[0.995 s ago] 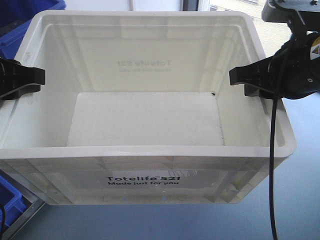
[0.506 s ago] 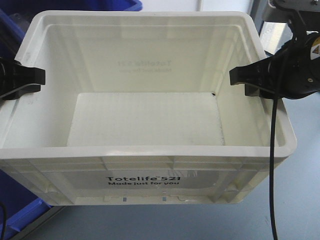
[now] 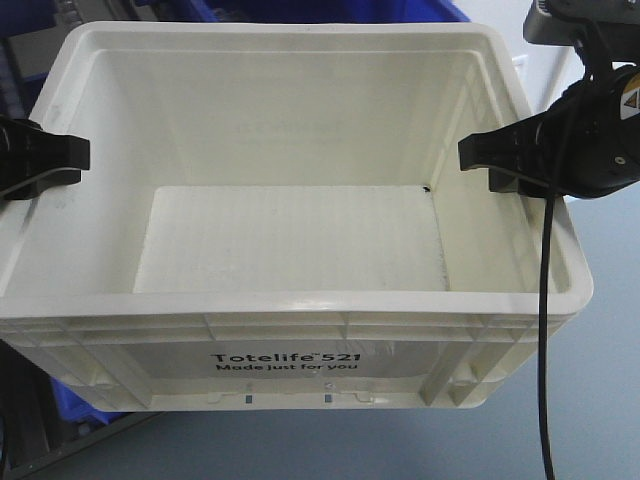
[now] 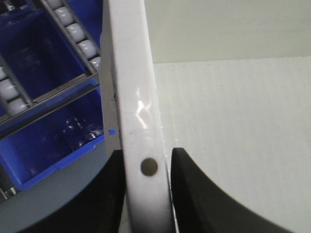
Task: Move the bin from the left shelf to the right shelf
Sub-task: 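Carry the tote with both grippers up to the destination shelf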
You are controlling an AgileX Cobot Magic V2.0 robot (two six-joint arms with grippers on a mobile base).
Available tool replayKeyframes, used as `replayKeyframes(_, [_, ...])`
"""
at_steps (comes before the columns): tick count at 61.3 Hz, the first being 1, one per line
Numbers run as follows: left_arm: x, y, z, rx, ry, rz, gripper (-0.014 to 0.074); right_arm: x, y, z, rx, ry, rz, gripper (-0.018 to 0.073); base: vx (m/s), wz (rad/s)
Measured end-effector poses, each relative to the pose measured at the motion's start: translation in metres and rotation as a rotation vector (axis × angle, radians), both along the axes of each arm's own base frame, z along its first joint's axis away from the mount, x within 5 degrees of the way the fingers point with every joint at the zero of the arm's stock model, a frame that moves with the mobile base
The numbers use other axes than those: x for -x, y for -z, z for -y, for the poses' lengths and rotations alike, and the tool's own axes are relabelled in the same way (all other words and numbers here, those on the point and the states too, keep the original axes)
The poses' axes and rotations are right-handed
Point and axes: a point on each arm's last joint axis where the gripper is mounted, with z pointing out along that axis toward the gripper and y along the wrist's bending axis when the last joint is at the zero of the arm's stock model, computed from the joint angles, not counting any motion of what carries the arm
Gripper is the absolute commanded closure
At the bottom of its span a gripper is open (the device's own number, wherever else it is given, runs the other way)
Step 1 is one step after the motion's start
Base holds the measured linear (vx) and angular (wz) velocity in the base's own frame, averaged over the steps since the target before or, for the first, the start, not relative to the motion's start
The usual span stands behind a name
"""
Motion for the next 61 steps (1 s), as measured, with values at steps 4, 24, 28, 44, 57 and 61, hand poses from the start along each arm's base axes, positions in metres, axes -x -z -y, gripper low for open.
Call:
replayKeyframes(4, [0.0000,0.0000,0.0000,0.000,0.000,0.000,0.0488,0.0000,0.0000,0.0000,0.000,0.000,0.000,0.0559,0.03,0.52])
replayKeyframes(24, [0.0001,0.0000,0.0000,0.000,0.000,-0.001,0.0488,0.0000,0.0000,0.0000,0.000,0.000,0.000,0.0559,0.03,0.41])
replayKeyframes(28, [0.0001,0.0000,0.0000,0.000,0.000,-0.001,0.0488,0.0000,0.0000,0.0000,0.000,0.000,0.000,0.0559,0.03,0.38])
replayKeyframes(44, [0.0001,0.0000,0.0000,0.000,0.000,-0.001,0.0488,0.0000,0.0000,0.0000,0.000,0.000,0.000,0.0559,0.04,0.37])
replayKeyframes(57, [0.0001,0.0001,0.0000,0.000,0.000,-0.001,0.0488,0.0000,0.0000,0.0000,0.000,0.000,0.000,0.0559,0.06,0.32])
replayKeyframes(61, [0.0001,0.0001,0.0000,0.000,0.000,-0.001,0.0488,0.0000,0.0000,0.0000,0.000,0.000,0.000,0.0559,0.06,0.27])
